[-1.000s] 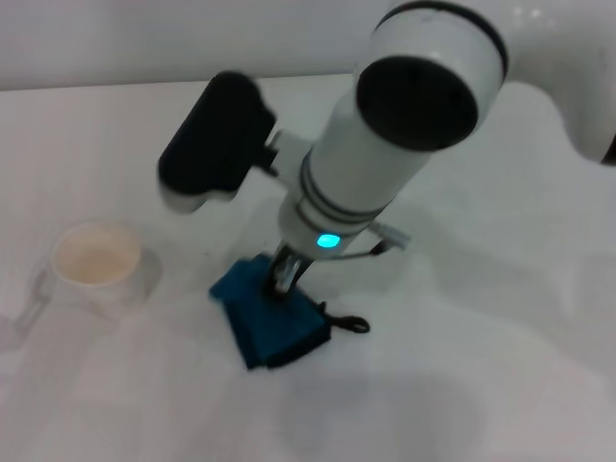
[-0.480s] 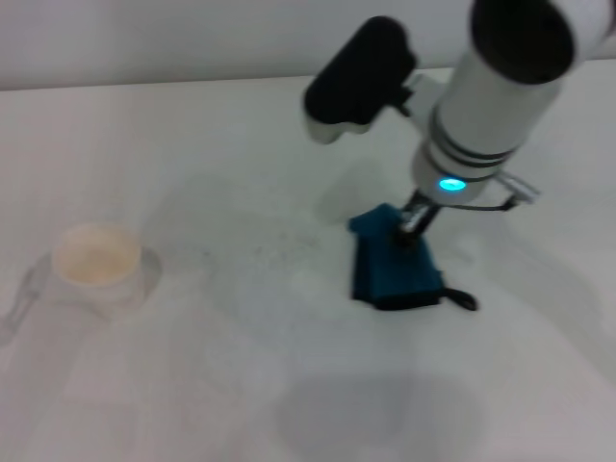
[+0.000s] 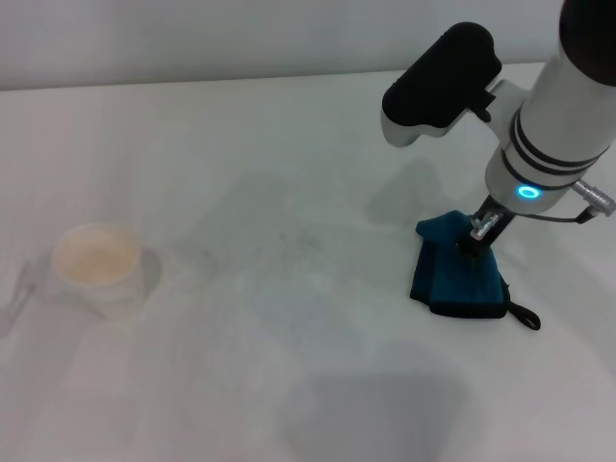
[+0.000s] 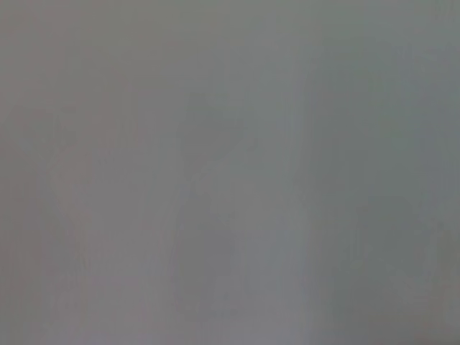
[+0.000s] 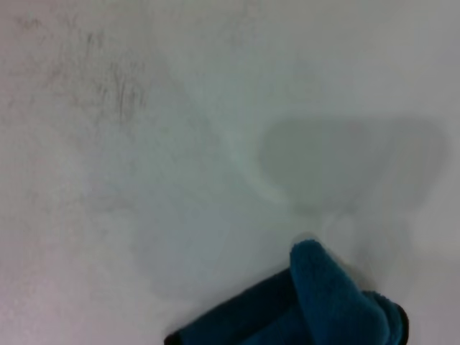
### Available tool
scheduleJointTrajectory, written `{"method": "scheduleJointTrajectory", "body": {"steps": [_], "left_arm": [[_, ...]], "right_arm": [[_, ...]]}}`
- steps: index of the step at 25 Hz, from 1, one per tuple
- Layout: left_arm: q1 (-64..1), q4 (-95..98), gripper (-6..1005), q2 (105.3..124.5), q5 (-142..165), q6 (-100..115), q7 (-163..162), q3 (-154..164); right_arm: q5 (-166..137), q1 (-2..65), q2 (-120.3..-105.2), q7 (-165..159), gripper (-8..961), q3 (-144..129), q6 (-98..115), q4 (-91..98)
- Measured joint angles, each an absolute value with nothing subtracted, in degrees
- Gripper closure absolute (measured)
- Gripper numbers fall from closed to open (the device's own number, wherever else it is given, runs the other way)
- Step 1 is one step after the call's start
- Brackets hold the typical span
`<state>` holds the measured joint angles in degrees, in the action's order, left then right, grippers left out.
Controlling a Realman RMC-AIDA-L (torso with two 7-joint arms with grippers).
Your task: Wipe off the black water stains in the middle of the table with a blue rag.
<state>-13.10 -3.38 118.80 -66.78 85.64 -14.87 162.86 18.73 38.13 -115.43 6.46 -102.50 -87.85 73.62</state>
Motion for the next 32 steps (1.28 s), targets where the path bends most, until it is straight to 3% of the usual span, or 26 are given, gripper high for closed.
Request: {"method": "scheduleJointTrajectory", "body": {"steps": [22,27,32], "left_arm": [[-14.20,-3.87,119,118.85,-67.24,84.48,-14.85,162.86],[-14.28,-3.89,119,118.80,-67.44,84.43,-14.85,162.86],[-14.27,-3.96,120,118.73,-67.96,84.43,-14.85,162.86]], "right_arm": [[21.83,37.04,-115.79,10.13,901,-100.96,-86.15,72.04],[22.76,36.94,-115.64,10.15,679,-100.85,-85.77,72.53],[22.42,37.15,-115.49,9.96,619,-100.28,-85.77,72.67]]}}
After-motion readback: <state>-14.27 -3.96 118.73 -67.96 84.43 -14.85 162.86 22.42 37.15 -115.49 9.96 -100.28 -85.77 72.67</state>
